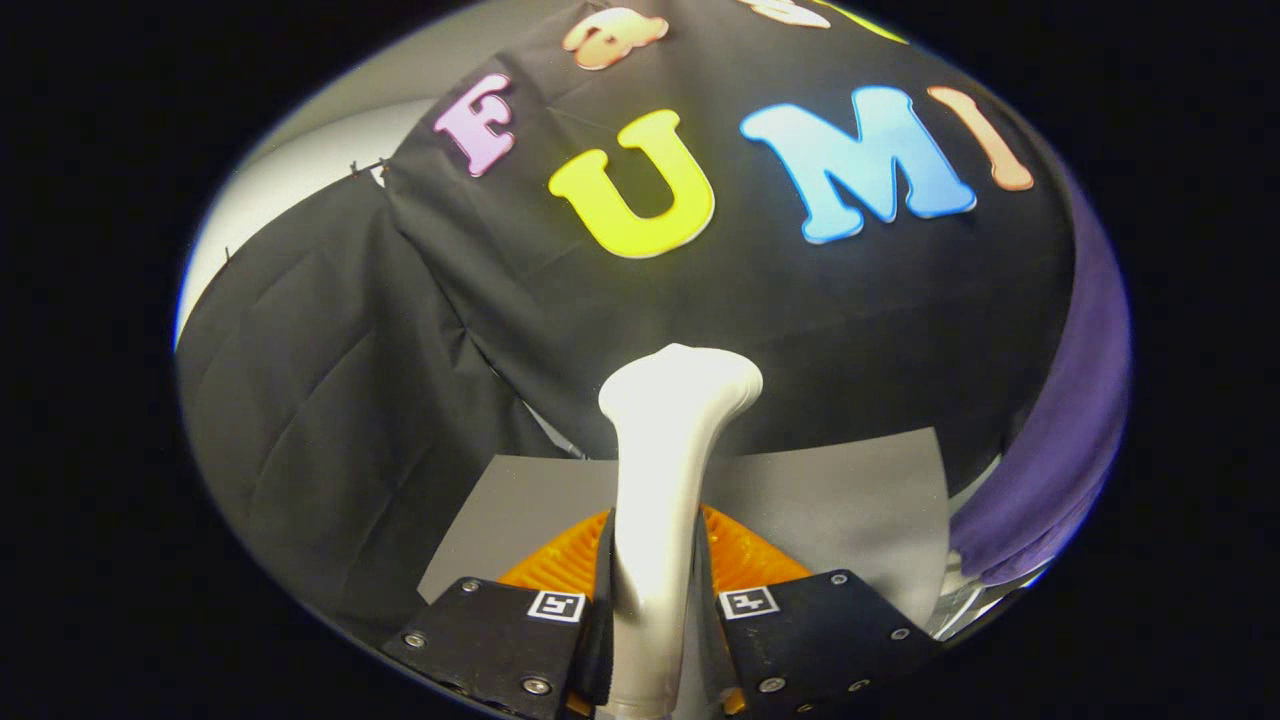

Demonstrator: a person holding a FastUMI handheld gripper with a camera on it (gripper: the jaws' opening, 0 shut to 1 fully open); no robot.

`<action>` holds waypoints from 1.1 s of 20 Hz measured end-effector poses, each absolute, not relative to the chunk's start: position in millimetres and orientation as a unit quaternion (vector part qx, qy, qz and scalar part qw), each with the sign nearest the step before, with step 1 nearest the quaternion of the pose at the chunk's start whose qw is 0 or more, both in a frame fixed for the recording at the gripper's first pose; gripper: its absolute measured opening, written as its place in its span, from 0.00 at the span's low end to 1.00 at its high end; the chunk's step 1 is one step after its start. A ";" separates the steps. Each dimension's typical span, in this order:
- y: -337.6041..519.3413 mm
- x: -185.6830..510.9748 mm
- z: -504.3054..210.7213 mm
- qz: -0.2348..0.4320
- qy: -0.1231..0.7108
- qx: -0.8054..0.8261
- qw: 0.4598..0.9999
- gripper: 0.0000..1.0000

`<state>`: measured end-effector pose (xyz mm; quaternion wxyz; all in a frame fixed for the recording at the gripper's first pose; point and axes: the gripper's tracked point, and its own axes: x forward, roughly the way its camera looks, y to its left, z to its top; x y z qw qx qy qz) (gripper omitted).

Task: Iron the clothes twice with a garment steamer, once on the left side and once on the right side.

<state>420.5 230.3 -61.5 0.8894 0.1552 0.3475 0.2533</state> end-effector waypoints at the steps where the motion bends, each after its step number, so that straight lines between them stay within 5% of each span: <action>1: 224.0 411.3 -51.7 0.256 0.334 0.147 0.895 0.34; 22: 113.8 178.4 4.0 0.198 0.156 0.091 0.963 0.34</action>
